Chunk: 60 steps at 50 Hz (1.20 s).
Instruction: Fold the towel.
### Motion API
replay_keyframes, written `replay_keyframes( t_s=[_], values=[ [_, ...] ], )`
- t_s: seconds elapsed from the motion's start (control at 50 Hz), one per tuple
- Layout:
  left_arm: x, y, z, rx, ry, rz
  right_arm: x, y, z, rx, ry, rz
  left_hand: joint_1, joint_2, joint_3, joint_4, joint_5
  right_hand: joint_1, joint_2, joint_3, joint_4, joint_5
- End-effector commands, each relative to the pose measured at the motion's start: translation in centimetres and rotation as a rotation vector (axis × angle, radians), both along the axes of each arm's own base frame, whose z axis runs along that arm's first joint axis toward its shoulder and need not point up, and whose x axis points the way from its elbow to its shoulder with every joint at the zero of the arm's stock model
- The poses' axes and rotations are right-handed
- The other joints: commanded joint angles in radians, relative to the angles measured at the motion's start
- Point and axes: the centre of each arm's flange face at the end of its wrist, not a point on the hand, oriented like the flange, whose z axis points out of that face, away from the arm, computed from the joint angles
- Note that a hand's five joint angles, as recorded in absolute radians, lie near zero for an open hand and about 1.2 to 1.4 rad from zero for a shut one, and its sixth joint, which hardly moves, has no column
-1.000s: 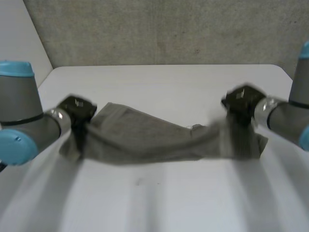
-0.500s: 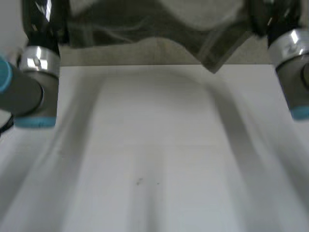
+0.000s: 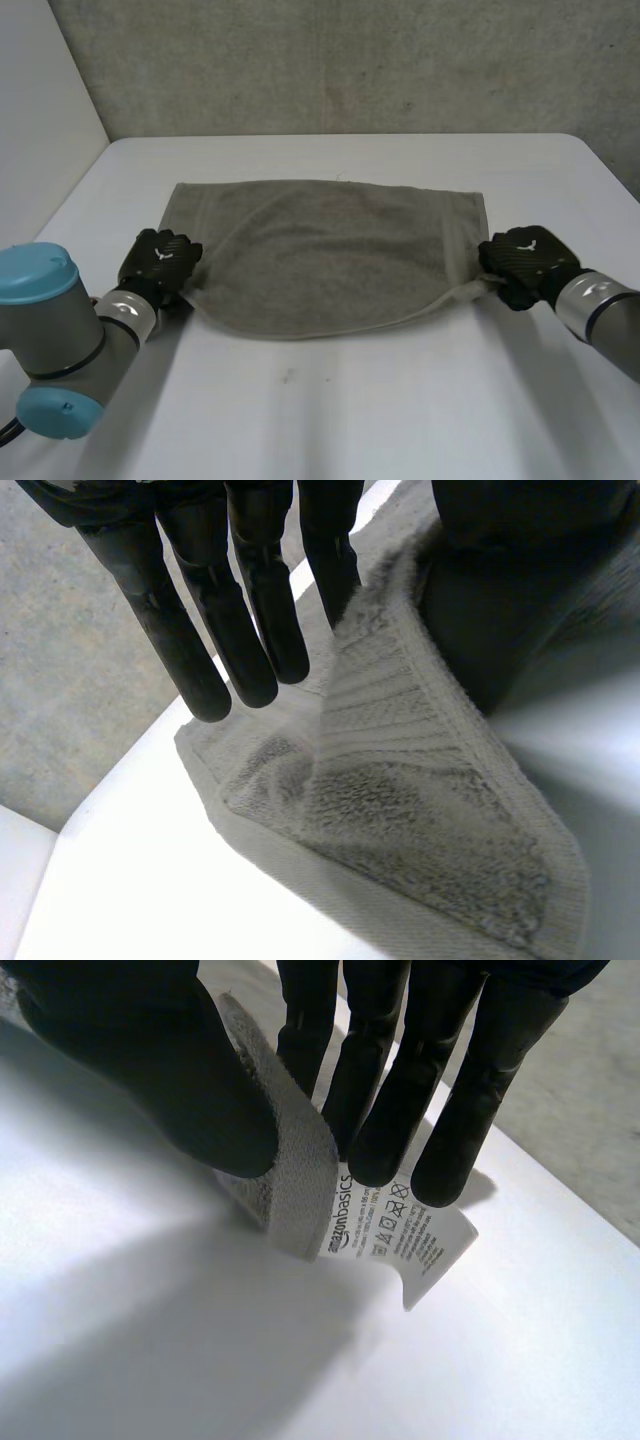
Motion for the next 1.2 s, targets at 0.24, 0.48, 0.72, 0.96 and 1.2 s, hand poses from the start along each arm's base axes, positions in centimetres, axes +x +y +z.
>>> replay_keyframes(
  t_s=[0.24,0.48,0.72,0.96,1.2],
  values=[
    [1.5,-0.1,-0.4,0.020,-0.008,0.049,-3.5,-1.1,0.4,-0.004,0.002,-0.115,0.126,0.130,0.128,0.125,0.124,0.437,0.225,0.206,0.206,0.241],
    [2.3,4.7,1.6,0.150,-0.050,0.043,-3.3,0.8,2.3,0.037,0.036,-0.083,0.598,0.602,0.601,0.598,0.597,0.437,0.225,0.206,0.206,0.241],
    [4.7,11.2,4.6,0.394,-0.275,-0.003,-3.8,8.7,4.0,0.346,0.339,0.157,0.598,0.602,0.601,0.598,0.597,0.437,0.225,0.206,0.206,0.241],
    [4.8,12.3,9.6,0.241,-0.292,-0.044,-5.3,9.3,7.3,0.242,0.380,0.218,0.598,0.602,0.601,0.598,0.597,0.437,0.225,0.206,0.206,0.241],
    [2.4,1.8,6.0,0.091,-0.268,-0.050,-3.9,0.0,5.3,0.099,0.193,-0.014,0.598,0.602,0.601,0.598,0.597,0.437,0.225,0.206,0.206,0.241]
  ],
)
